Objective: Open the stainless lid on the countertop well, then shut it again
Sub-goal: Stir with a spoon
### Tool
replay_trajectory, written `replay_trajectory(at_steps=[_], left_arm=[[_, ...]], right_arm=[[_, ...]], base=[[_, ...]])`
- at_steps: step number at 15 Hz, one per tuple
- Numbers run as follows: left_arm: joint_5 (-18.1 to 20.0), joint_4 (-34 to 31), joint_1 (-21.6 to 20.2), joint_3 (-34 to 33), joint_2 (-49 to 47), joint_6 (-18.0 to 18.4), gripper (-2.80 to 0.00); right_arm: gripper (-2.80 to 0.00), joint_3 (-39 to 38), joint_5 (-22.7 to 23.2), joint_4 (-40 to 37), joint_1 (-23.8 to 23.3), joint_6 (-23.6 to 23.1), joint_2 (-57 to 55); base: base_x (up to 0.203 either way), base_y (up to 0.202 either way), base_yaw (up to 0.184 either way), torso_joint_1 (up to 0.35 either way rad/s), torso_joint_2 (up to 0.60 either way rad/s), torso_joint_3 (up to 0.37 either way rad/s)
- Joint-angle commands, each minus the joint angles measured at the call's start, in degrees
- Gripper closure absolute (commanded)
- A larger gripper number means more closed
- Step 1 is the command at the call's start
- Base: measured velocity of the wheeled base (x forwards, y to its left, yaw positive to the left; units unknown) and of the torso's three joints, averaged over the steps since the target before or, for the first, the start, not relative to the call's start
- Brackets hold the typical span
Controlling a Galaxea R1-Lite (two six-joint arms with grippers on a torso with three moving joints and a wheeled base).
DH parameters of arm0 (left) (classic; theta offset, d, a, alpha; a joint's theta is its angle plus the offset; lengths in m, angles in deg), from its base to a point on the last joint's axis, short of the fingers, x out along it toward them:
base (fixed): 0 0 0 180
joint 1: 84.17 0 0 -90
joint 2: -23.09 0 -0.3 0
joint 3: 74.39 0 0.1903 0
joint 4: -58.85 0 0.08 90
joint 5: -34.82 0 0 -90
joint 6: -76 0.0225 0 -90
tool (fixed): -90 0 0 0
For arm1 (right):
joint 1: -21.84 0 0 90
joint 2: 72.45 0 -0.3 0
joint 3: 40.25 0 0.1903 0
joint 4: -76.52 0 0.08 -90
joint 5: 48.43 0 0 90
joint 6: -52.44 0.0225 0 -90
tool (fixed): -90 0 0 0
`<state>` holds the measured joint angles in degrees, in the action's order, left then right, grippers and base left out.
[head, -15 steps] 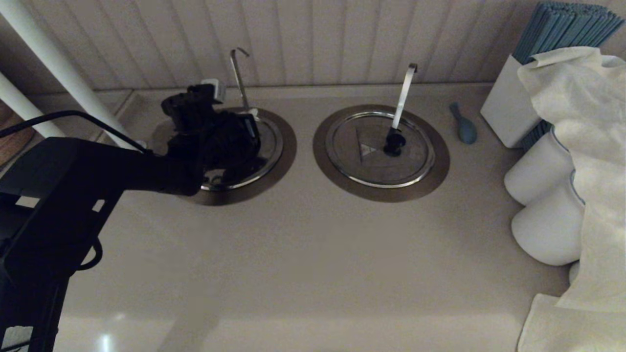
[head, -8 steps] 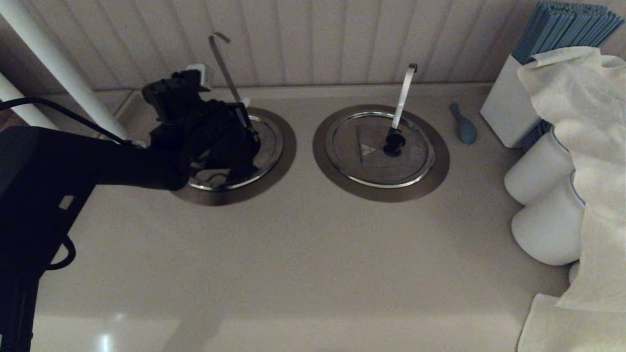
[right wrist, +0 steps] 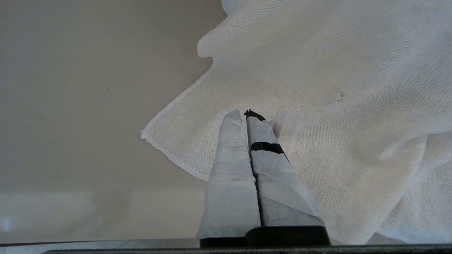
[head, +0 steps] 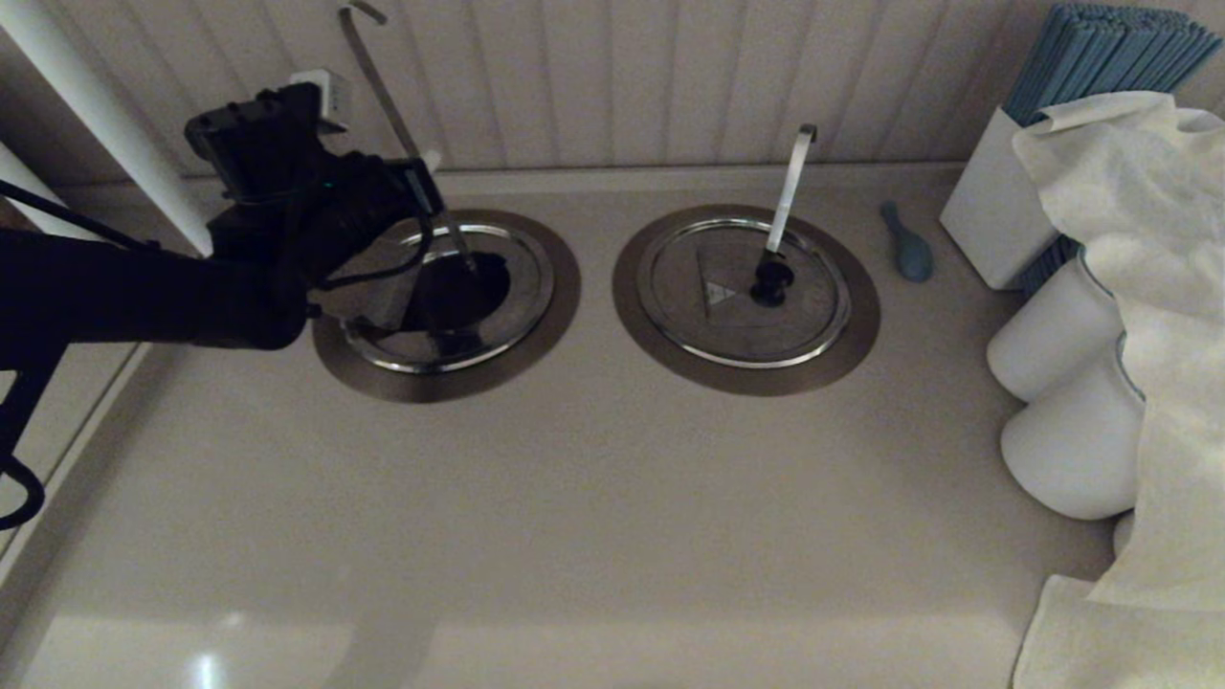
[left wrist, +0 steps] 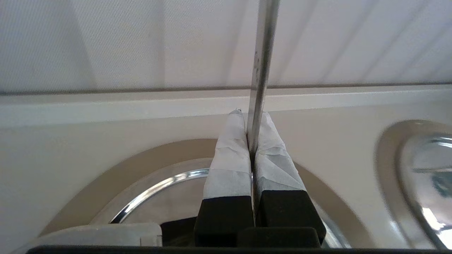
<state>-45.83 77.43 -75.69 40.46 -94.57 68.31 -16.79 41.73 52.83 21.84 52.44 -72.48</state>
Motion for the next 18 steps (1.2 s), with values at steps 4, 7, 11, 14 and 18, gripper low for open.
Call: replay_trajectory(at_steps=[4, 7, 11, 14, 18], left_arm=[[0.1, -6.7, -0.2, -3.1, 6.0, 6.8, 0.00], [0.1, -10.5, -0.2, -5.0, 8.1, 12.3, 0.00], [1.1, -16.9, 0.5, -5.3, 9.4, 13.4, 0.00], [5.3, -21.2, 0.5, -5.2, 9.5, 13.5, 0.00], [9.7, -24.8, 0.8, -4.7, 9.2, 12.6, 0.00]], right_arm=[[0.00, 0.0, 0.0, 0.0, 0.0, 0.0, -0.1], [0.00, 0.0, 0.0, 0.0, 0.0, 0.0, 0.0], [0.00, 0.0, 0.0, 0.0, 0.0, 0.0, -0.1], [0.00, 0.0, 0.0, 0.0, 0.1, 0.0, -0.1], [0.00, 0.0, 0.0, 0.0, 0.0, 0.0, 0.0]], base=[[0.000, 0.000, 0.000, 0.000, 0.00, 0.000], [0.000, 0.000, 0.000, 0.000, 0.00, 0.000], [0.000, 0.000, 0.000, 0.000, 0.00, 0.000], [0.000, 0.000, 0.000, 0.000, 0.00, 0.000], [0.000, 0.000, 0.000, 0.000, 0.00, 0.000]])
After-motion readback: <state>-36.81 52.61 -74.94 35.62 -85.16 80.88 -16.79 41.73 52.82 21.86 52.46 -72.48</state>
